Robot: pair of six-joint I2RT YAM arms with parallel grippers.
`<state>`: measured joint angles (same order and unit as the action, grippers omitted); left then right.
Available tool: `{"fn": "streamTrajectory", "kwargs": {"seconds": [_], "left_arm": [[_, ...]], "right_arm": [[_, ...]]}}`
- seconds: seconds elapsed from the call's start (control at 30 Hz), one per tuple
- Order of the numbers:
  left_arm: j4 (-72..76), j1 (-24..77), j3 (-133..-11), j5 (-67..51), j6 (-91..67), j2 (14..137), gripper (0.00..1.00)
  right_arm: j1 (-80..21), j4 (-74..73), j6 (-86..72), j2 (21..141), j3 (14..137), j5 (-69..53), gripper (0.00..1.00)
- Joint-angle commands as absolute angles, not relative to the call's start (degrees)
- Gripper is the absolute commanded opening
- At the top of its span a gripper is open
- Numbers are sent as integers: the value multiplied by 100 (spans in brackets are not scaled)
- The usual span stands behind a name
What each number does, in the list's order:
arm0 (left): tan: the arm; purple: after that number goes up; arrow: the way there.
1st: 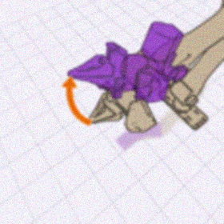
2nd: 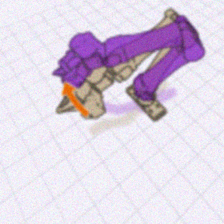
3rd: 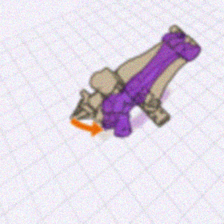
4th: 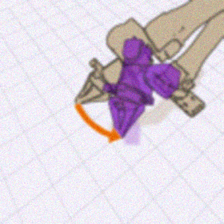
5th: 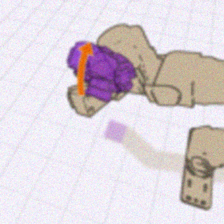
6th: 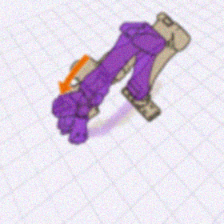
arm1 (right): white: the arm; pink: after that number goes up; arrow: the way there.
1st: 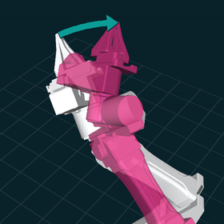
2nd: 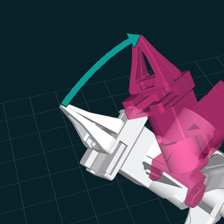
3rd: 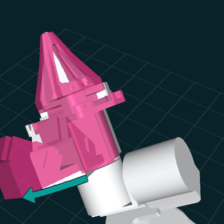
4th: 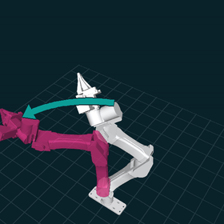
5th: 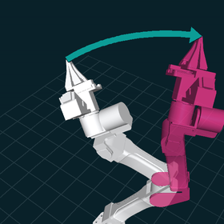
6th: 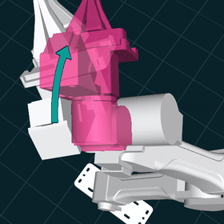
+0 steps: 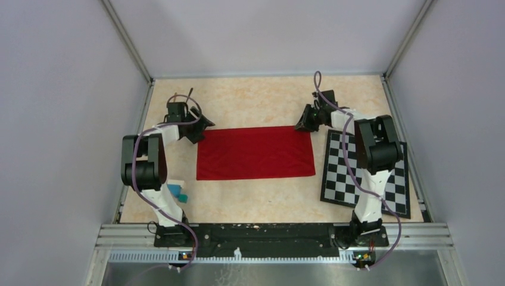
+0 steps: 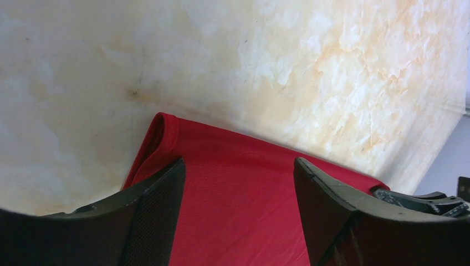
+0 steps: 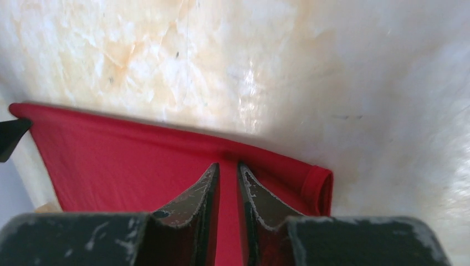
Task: Fold the napkin into a case and place the utensils inside
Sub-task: Smooth out the rectangle-folded napkin at the center of the board.
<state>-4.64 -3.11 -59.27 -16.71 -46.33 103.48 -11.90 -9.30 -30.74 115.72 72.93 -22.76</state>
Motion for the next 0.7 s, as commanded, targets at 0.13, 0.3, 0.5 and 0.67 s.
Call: {"fn": "streamTrajectory", "kwargs": {"seconds": [0.13,0.3,0.5,0.67], "left_arm": [[-770,-372,-6165,-1262,-3898,10275,78],[-1057,-355,-6540,-2168,-3589,9976,82],[-1022,-366,-6622,-2330,-3531,10218,84],[-1027,-367,-6618,-2174,-3484,10668,84]], "right_arm": [[-1201,-1520,-2257,11232,7418,-887,25],[-1317,-1688,-2282,10646,7533,-1339,37],[-1316,-1323,-2505,10969,7440,-1785,38],[-1325,-1198,-2476,11056,7187,-1383,42]]}}
